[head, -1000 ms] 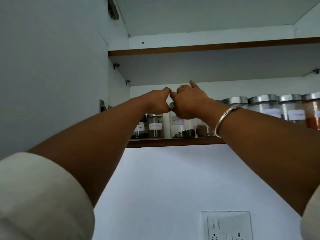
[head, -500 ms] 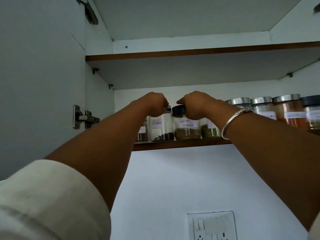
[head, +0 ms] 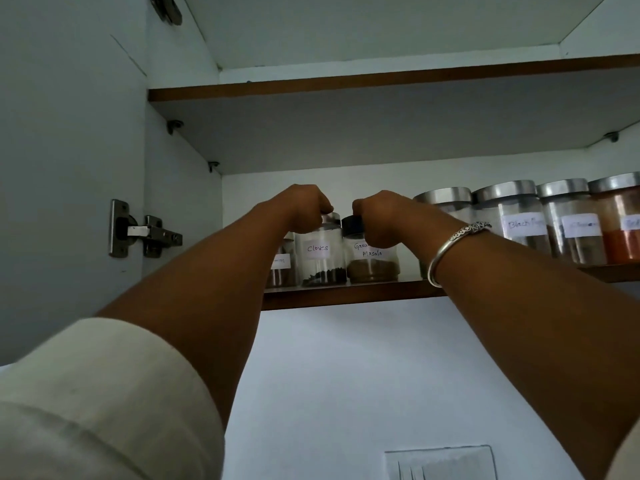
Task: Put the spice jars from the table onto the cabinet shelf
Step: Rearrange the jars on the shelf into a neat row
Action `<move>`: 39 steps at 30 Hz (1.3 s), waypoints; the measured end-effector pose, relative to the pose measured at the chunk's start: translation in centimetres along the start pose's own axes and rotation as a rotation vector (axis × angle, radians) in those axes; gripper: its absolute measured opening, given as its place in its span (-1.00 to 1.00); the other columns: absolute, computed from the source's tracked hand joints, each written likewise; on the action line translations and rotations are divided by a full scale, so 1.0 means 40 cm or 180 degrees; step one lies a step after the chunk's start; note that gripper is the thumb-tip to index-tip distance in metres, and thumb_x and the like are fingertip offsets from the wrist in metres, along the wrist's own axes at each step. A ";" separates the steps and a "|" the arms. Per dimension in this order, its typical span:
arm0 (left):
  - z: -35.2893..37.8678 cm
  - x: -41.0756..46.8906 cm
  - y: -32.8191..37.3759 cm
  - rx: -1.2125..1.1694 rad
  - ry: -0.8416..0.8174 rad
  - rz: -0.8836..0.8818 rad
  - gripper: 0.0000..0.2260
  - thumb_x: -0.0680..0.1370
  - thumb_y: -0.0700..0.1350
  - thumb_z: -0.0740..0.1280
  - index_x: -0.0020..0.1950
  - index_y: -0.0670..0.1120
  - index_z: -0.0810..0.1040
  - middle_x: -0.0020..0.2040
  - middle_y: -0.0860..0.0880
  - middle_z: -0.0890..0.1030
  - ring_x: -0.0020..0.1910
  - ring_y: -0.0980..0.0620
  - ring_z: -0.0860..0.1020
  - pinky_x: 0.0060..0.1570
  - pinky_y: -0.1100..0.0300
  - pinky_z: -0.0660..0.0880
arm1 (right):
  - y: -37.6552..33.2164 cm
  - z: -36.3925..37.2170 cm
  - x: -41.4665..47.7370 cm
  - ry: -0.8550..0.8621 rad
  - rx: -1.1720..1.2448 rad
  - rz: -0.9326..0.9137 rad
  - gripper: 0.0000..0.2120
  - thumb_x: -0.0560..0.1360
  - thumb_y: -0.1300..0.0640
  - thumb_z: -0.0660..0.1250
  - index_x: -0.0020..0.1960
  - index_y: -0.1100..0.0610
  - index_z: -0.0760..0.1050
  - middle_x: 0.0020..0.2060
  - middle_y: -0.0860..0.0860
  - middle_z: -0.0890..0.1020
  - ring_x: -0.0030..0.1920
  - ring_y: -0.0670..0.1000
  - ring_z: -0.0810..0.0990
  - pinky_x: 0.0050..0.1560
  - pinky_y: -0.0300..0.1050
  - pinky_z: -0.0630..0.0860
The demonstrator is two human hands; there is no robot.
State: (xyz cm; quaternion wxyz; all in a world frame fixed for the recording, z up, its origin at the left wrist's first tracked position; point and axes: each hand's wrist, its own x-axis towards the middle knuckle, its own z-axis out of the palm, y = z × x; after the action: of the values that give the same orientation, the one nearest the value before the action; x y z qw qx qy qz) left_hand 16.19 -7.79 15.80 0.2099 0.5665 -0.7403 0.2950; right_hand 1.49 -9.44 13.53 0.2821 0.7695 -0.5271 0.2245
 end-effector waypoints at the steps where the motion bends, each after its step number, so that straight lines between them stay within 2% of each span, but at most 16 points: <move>1: 0.011 0.009 -0.007 -0.0011 0.0007 -0.0013 -0.60 0.53 -0.34 0.20 0.36 -0.14 0.42 0.36 -0.09 0.46 0.34 -0.07 0.41 0.28 0.15 0.33 | 0.000 0.007 0.014 0.0001 -0.0065 0.0004 -0.62 0.46 0.20 0.25 0.27 0.11 0.38 0.13 0.14 0.51 0.11 0.14 0.44 -0.09 -0.06 0.39; 3: 0.033 0.029 -0.018 -0.0014 0.0011 -0.0034 -0.60 0.53 -0.34 0.20 0.36 -0.14 0.42 0.36 -0.09 0.46 0.34 -0.07 0.41 0.28 0.16 0.33 | 0.002 0.022 0.042 0.0016 -0.0188 -0.0021 -0.68 0.46 0.16 0.25 0.21 0.11 0.43 0.08 0.12 0.54 0.03 0.13 0.42 -0.04 -0.05 0.41; 5: 0.056 0.050 -0.026 0.0018 -0.0008 -0.0024 -0.62 0.54 -0.32 0.21 0.36 -0.15 0.43 0.35 -0.10 0.47 0.32 -0.07 0.42 0.26 0.16 0.34 | -0.004 0.044 0.064 0.0007 -0.0206 -0.0036 -0.70 0.45 0.16 0.26 0.18 0.15 0.46 0.02 0.11 0.53 -0.07 0.11 0.41 -0.09 -0.08 0.39; 8: 0.094 0.082 -0.038 0.0088 0.0001 -0.0033 -0.65 0.56 -0.27 0.21 0.34 -0.14 0.45 0.31 -0.12 0.51 0.26 -0.09 0.46 0.21 0.15 0.37 | -0.011 0.080 0.099 0.0081 -0.0159 -0.0019 -0.73 0.45 0.19 0.29 0.13 0.20 0.47 0.04 0.15 0.43 0.00 0.16 0.47 -0.11 -0.09 0.36; 10: 0.116 0.098 -0.046 0.0141 0.0003 -0.0043 -0.68 0.56 -0.25 0.21 0.32 -0.15 0.47 0.28 -0.12 0.53 0.24 -0.09 0.47 0.18 0.15 0.39 | -0.007 0.093 0.127 0.0049 -0.0124 0.0007 -0.91 0.46 0.18 0.30 -0.11 0.20 0.43 -0.14 0.09 0.41 -0.11 0.10 0.45 -0.13 -0.10 0.36; 12: 0.132 0.117 -0.053 0.0240 -0.0034 -0.0017 -0.71 0.57 -0.21 0.21 0.29 -0.16 0.50 0.25 -0.14 0.54 0.21 -0.09 0.49 0.15 0.15 0.40 | 0.002 0.103 0.161 0.0011 -0.0084 0.0060 -0.72 0.47 0.15 0.30 -0.33 0.21 0.29 -0.34 0.04 0.37 -0.30 0.02 0.40 -0.17 -0.08 0.37; 13: 0.138 0.125 -0.054 0.0300 -0.0071 -0.0007 -0.71 0.58 -0.19 0.20 0.28 -0.16 0.50 0.25 -0.13 0.55 0.20 -0.09 0.49 0.14 0.15 0.40 | 0.005 0.110 0.176 0.0007 -0.0098 0.0060 -0.67 0.48 0.14 0.30 -0.37 0.17 0.26 -0.38 0.05 0.36 -0.36 0.01 0.38 -0.20 -0.08 0.38; 17: 0.153 0.150 -0.056 0.0481 -0.0176 -0.0013 -0.69 0.58 -0.17 0.20 0.32 -0.14 0.47 0.27 -0.11 0.53 0.22 -0.08 0.49 0.16 0.15 0.39 | 0.005 0.144 0.212 0.0151 -0.0225 -0.0006 -0.67 0.47 0.08 0.32 -0.38 0.12 0.27 -0.40 0.04 0.40 -0.40 -0.01 0.39 -0.38 -0.14 0.33; 20: 0.158 0.162 -0.063 0.0593 -0.0274 -0.0039 -0.70 0.56 -0.21 0.20 0.29 -0.18 0.49 0.24 -0.15 0.55 0.19 -0.09 0.50 0.15 0.12 0.41 | 0.004 0.165 0.228 0.0239 -0.0262 -0.0008 -0.68 0.45 0.08 0.32 -0.41 0.11 0.29 -0.44 0.03 0.40 -0.43 0.00 0.38 -0.44 -0.16 0.28; 25: 0.176 0.182 -0.065 0.0585 -0.0442 -0.0168 -0.68 0.58 -0.18 0.16 0.32 -0.21 0.44 0.29 -0.18 0.49 0.25 -0.12 0.45 0.20 0.11 0.36 | 0.007 0.168 0.241 -0.0056 -0.0185 0.0151 -0.74 0.36 0.22 0.29 -0.45 0.15 0.30 -0.48 0.05 0.40 -0.44 0.03 0.40 -0.28 -0.08 0.40; 27: 0.182 0.184 -0.060 0.0592 -0.0473 -0.0229 -0.60 0.59 -0.17 0.13 0.43 -0.18 0.28 0.43 -0.16 0.34 0.40 -0.12 0.32 0.34 0.08 0.25 | 0.004 0.168 0.239 -0.0145 -0.0218 0.0147 -0.78 0.31 0.19 0.31 -0.44 0.13 0.32 -0.46 0.05 0.41 -0.43 0.04 0.43 -0.26 -0.06 0.42; 29: 0.189 0.183 -0.054 0.0652 -0.0603 -0.0249 -0.56 0.60 -0.18 0.11 0.49 -0.16 0.17 0.49 -0.14 0.24 0.46 -0.11 0.22 0.40 0.07 0.16 | -0.001 0.173 0.238 -0.0223 -0.0236 0.0125 -0.85 0.17 0.11 0.31 -0.42 0.11 0.34 -0.43 0.05 0.43 -0.40 0.06 0.46 -0.24 -0.05 0.45; 31: 0.197 0.181 -0.049 0.0735 -0.0760 -0.0268 -0.59 0.61 -0.20 0.08 0.47 -0.18 0.20 0.47 -0.16 0.27 0.43 -0.11 0.26 0.37 0.09 0.20 | 0.000 0.181 0.244 -0.0241 -0.0187 0.0113 -0.84 0.04 0.06 0.24 -0.43 0.11 0.36 -0.43 0.05 0.46 -0.38 0.08 0.48 -0.21 -0.05 0.48; 33: 0.200 0.176 -0.049 0.0762 -0.0790 -0.0325 -0.62 0.63 -0.20 0.05 0.45 -0.20 0.24 0.44 -0.18 0.31 0.41 -0.11 0.29 0.34 0.12 0.23 | 0.003 0.188 0.251 -0.0206 -0.0183 0.0098 -0.82 -0.01 0.05 0.19 -0.43 0.11 0.38 -0.44 0.05 0.47 -0.37 0.08 0.51 -0.21 -0.05 0.50; 37: 0.194 0.162 -0.054 0.0619 -0.0868 -0.0295 -0.62 0.63 -0.24 0.01 0.45 -0.21 0.23 0.43 -0.19 0.33 0.39 -0.11 0.32 0.28 0.19 0.22 | 0.005 0.187 0.246 -0.0203 -0.0092 0.0011 -0.82 0.01 0.05 0.20 -0.40 0.07 0.39 -0.40 0.04 0.50 -0.34 0.06 0.52 -0.22 -0.06 0.50; 39: 0.195 0.158 -0.055 0.0577 -0.0914 -0.0287 -0.63 0.63 -0.24 0.01 0.44 -0.20 0.27 0.40 -0.19 0.37 0.35 -0.12 0.36 0.28 0.16 0.27 | 0.005 0.181 0.235 -0.0196 -0.0001 -0.0032 -0.90 0.16 0.06 0.26 -0.38 0.05 0.36 -0.39 0.02 0.48 -0.34 0.03 0.50 -0.22 -0.06 0.46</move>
State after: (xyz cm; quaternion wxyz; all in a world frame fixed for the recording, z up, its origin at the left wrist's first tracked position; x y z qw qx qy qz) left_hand 16.78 -17.98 14.57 0.0631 0.6520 -0.7069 0.2669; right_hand 4.90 -20.77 14.27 0.2670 0.7787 -0.5317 0.1991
